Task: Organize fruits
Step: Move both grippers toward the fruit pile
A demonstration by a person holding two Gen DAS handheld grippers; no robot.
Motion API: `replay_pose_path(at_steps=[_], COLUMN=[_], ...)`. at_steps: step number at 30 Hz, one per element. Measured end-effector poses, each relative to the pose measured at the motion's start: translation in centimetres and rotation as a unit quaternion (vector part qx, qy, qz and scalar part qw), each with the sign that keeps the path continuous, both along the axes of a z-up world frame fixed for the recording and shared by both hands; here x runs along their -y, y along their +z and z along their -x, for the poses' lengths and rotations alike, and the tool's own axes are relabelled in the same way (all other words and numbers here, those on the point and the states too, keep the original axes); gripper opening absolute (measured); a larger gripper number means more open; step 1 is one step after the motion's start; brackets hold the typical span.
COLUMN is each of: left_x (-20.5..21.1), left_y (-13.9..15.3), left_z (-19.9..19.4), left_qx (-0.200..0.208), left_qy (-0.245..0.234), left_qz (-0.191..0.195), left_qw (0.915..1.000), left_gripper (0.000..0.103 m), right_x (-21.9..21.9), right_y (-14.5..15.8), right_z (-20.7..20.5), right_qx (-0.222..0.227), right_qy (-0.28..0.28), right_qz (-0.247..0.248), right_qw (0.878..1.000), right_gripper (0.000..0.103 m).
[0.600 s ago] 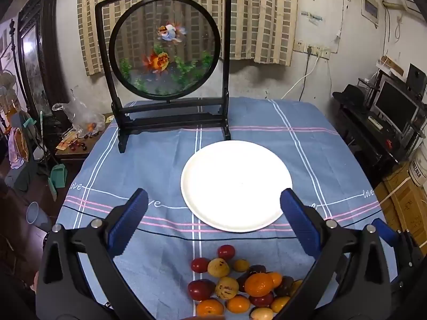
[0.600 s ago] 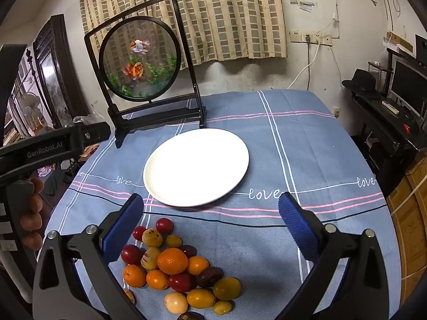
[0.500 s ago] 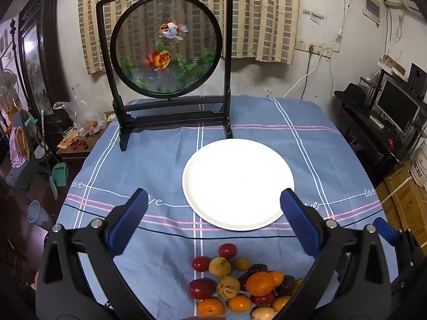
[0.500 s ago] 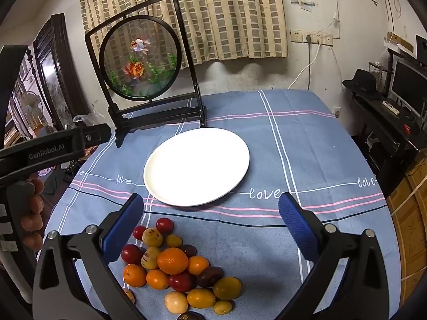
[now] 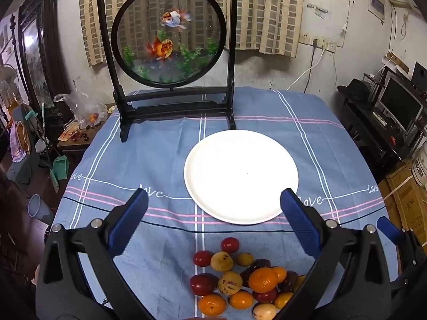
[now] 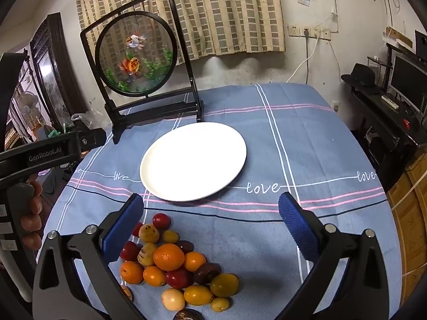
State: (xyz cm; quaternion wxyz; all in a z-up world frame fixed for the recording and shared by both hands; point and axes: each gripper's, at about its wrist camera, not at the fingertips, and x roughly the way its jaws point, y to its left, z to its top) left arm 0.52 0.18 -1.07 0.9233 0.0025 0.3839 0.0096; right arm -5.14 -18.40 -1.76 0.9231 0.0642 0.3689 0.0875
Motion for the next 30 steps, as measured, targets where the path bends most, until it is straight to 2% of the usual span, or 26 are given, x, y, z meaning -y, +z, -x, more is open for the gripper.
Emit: replay_pose_path(at_steps=[6,9,12,15,17,19,25,30], left_x=[-0.3,-0.6,-0.9,-1.1,-1.7,-2.3,-2.1,-1.8], left_y=[-1.2,-1.8,-2.4,-3.8,-5.3,-6.2,-6.2,-6.2], left_z=[-1.2,-1.3,-1.5,-2.5,-3.1,-3.0,-1.5,-0.5], left_qx=[-0.033,-0.045,-0.046,-0.063,-0.090,-0.100,-0.082,-0.080], left_qy=[0.003,0.009,0.013,0.013,0.021,0.028,0.017,-0.002], left_qz=[-0.006,-0.002,-0.004,-0.006,-0.004,0.008,-0.008,-0.016], left_qw=[0.9994,0.9990,0.9989,0.9979,0.9957,0.9945,0.9965,0.9966], left_gripper=[0.101,0.101,0.101,0.101,0.101,0.100,0.100,0.101], right_x=[0.0,0.4,1.1,1.5,1.5,1.6,1.1,-0.1], right_y=[-0.4,-0.4,0.2,0.3,0.0,-0.1,-1.2,-2.4], right_z=[-0.4,-0.3,0.0,-0.3,-0.6,-0.4,0.4,1.5], right_qx=[-0.017,-0.015,0.006,0.000,-0.014,-0.017,-0.027,-0.049], right_qy=[-0.001,0.002,0.006,0.000,-0.002,-0.001,0.015,0.057], right_qz=[-0.009,-0.037,-0.078,-0.088,-0.080,-0.080,-0.055,-0.006], right_qw=[1.000,0.999,0.997,0.996,0.997,0.997,0.998,0.997], right_gripper=[0.102,0.102,0.102,0.102,0.102,0.102,0.102,0.102])
